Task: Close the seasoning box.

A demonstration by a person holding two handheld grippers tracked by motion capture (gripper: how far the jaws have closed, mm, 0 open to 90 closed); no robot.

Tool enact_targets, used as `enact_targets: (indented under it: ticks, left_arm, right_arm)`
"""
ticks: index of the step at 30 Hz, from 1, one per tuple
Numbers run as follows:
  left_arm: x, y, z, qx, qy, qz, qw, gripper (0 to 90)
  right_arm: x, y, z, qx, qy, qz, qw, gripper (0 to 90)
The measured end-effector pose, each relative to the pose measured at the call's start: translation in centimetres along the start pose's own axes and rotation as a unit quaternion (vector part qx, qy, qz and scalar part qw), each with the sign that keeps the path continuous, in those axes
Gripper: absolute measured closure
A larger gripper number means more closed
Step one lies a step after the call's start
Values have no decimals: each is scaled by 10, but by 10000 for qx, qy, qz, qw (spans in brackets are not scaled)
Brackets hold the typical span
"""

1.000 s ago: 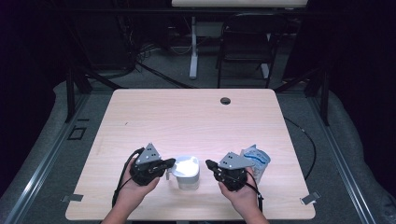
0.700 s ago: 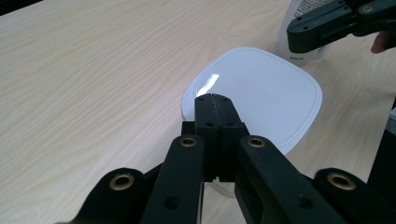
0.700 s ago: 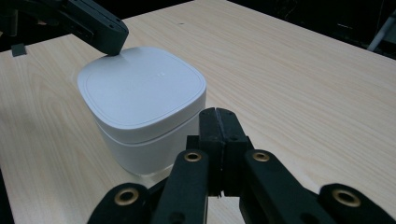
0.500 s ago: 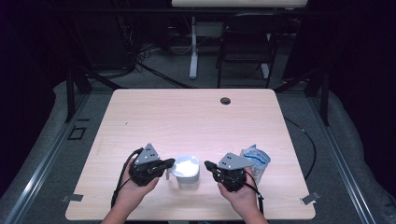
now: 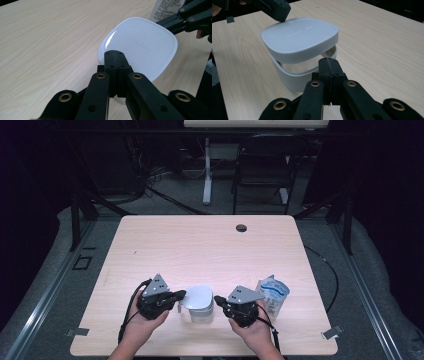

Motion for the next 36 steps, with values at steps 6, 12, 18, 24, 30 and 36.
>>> enact_targets:
  ticks: [6, 12, 18, 24, 30, 36]
  left_arm:
    - [0, 0, 0, -8, 2, 12, 10000, 900]
    - [-1, 0, 0, -27, 18, -25, 10000, 900]
    - [-1, 0, -1, -38, 21, -32, 10000, 900]
    - [-1, 0, -1, -47, 38, -38, 10000, 900]
    - [1, 1, -1, -15, 55, -22, 10000, 900]
    - [7, 12, 4, -144, 137, 40, 9998, 900]
  right_arm:
    - [3, -3, 1, 7, 45, 46, 10000, 900]
    - [4, -3, 1, 9, 48, 10, 10000, 900]
    - [4, -3, 1, 5, 72, -10, 10000, 900]
    - [4, -3, 2, -18, 60, -13, 10000, 900]
    - [4, -3, 4, -32, 74, 14, 10000, 900]
    - [4, -3, 5, -38, 74, 17, 10000, 900]
Point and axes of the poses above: each handheld gripper's, and its own axes: y roughly backward along the jaws, z roughly out of its top, x roughly to its left, the point moved 5 cm from there along -y, roughly forward along the jaws, and after that the axes turned 14 degrees about y, right-handed, at the moved point
